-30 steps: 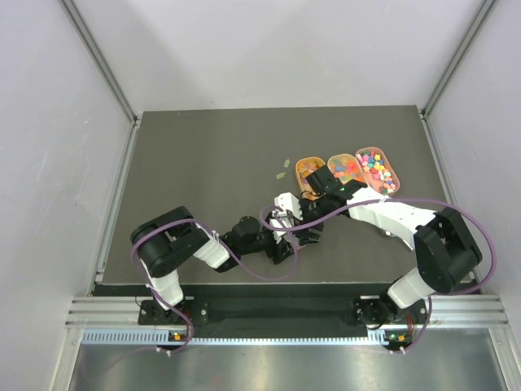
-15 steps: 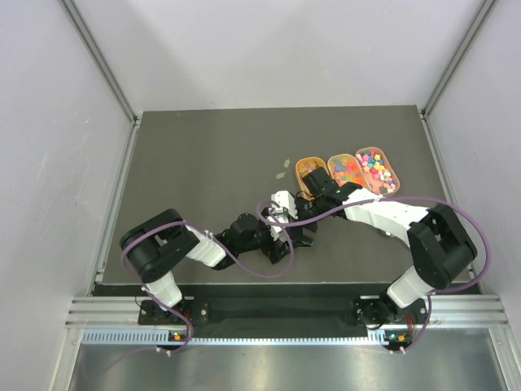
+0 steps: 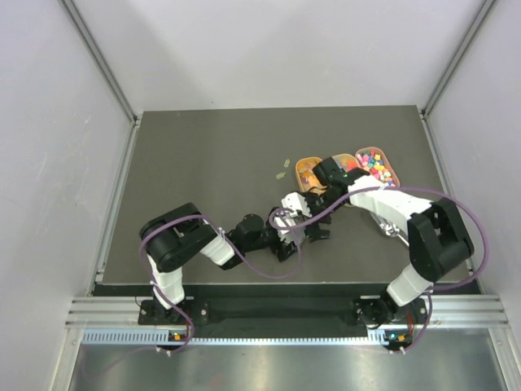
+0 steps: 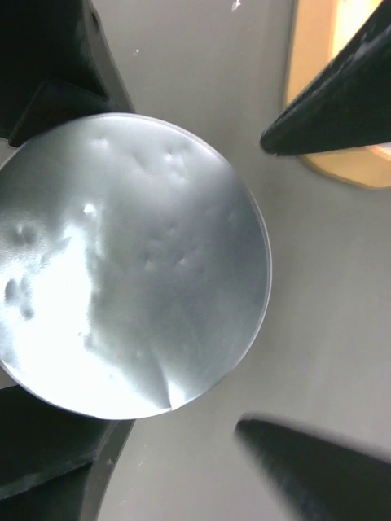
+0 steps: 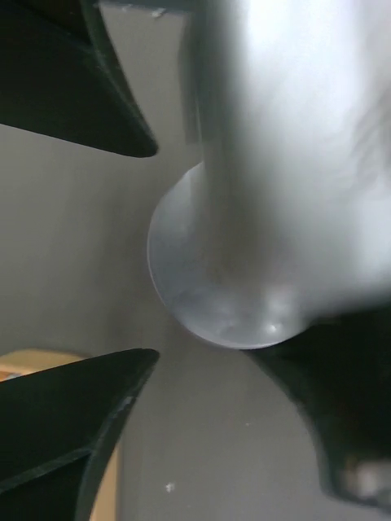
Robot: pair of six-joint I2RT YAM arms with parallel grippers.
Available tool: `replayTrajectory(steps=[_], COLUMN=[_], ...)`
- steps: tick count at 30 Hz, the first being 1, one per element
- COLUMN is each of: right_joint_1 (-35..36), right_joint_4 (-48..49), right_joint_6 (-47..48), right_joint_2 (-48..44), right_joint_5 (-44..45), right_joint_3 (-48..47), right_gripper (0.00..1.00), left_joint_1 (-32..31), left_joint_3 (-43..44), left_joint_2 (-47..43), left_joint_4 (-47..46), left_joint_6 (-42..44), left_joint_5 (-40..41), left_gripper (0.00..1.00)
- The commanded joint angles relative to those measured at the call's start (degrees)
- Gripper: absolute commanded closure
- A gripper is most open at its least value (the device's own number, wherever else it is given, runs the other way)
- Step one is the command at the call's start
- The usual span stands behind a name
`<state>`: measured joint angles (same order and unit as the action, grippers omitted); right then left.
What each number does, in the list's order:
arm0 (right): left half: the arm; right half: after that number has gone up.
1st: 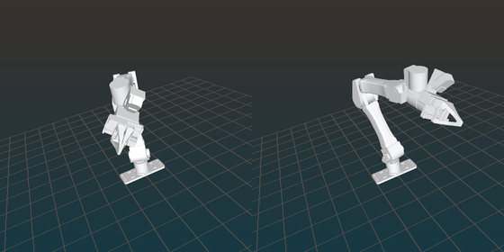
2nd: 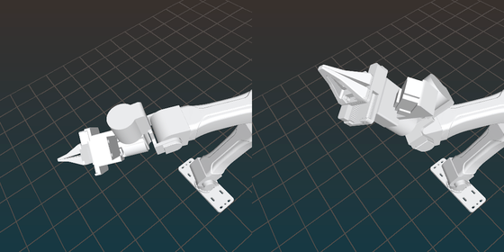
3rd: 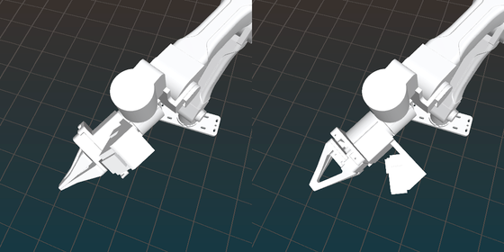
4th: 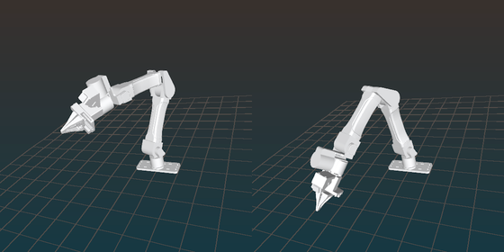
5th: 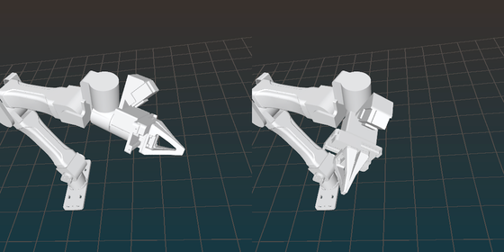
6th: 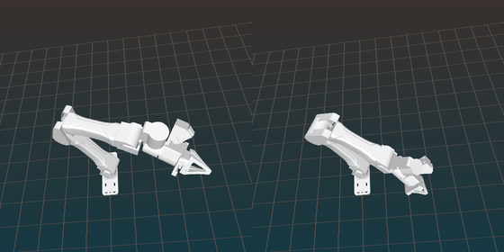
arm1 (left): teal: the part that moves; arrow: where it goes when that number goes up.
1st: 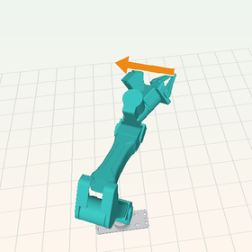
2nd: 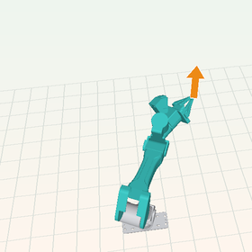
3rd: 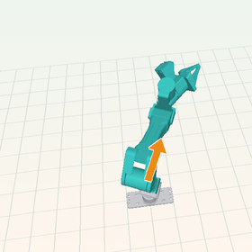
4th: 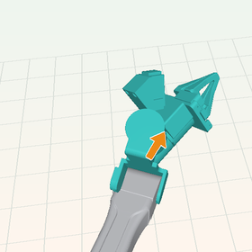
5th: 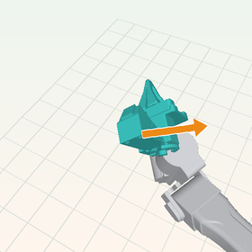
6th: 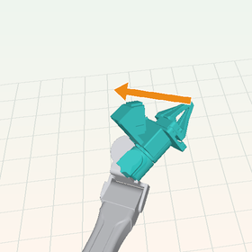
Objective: Pack the candies
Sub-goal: Screw the bottle lid onto the packing bottle.
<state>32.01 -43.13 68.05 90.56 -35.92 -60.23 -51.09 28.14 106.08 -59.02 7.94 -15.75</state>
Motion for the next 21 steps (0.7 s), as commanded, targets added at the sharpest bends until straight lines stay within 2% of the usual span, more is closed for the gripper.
replayTrajectory(steps=[1,6,10,12,16,21], right_joint_1=[-5.6,-7.6,-7.1,-7.0,-5.5,-2.4], right_joint_4=[-8.9,-11.4,-18.8,-22.9,-38.5,-41.1], right_joint_6=[13.1,24.4,32.5,37.7,52.1,56.6], right_joint_2=[5.2,8.8,13.3,14.9,19.6,20.3], right_joint_5=[-1.2,-6.4,-10.7,-13.4,-15.1,-14.2], right_joint_3=[-6.5,-10.8,-16.7,-19.7,-27.6,-27.8], right_gripper=[0.0,0.0,0.0,0.0,0.0,0.0], left_joint_1=[-0.1,-0.1,-0.1,-0.2,-0.1,-0.1], left_joint_3=[-1.8,-3.1,-3.1,-2.7,-2.2,-2.1], left_joint_2=[1.7,0.4,0.4,0.5,0.9,1.0], left_joint_4=[0.2,0.0,0.7,1.5,2.4,2.4], left_joint_6=[3.7,3.4,3.0,3.0,2.7,2.8], left_joint_5=[2.7,3.6,3.2,2.8,2.5,2.6], left_gripper=[0.1,0.26,0.36,0.38,0.4,0.4])
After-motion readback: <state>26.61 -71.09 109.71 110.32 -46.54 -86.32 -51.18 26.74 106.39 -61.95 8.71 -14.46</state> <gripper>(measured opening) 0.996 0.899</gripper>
